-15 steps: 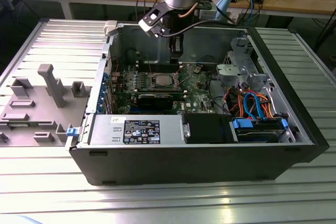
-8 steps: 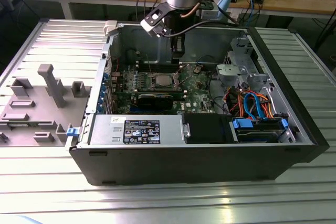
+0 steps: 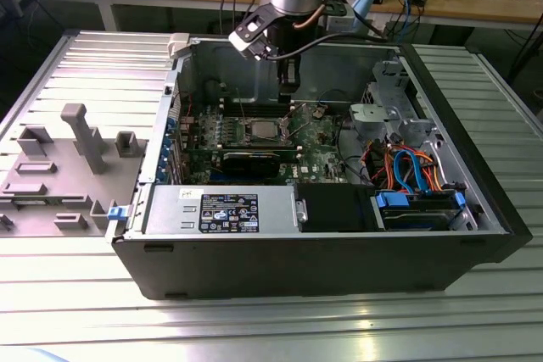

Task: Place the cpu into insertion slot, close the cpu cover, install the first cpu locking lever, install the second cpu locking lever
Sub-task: 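Close the cpu cover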

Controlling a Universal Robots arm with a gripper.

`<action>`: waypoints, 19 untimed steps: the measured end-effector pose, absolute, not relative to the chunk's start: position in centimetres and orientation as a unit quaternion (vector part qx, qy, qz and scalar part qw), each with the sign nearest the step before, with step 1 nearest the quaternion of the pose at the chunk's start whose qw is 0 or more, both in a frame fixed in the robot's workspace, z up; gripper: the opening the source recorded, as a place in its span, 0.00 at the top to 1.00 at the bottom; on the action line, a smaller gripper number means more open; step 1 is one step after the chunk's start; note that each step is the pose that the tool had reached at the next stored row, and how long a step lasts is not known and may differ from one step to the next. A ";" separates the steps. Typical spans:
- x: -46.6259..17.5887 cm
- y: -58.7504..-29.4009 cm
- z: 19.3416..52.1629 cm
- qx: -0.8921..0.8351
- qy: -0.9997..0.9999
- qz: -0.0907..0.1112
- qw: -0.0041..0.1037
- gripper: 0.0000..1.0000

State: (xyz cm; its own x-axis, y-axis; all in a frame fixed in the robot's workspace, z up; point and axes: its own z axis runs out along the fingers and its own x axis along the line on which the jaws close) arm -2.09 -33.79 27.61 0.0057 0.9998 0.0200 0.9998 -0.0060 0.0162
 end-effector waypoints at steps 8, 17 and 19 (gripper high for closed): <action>-1.9 -33.8 27.6 -0.709 -0.705 -0.013 0.001 0.89; -1.3 -33.8 27.6 -0.709 -0.705 -0.013 0.001 0.89; -1.2 -33.8 27.6 -0.709 -0.705 -0.013 0.001 0.89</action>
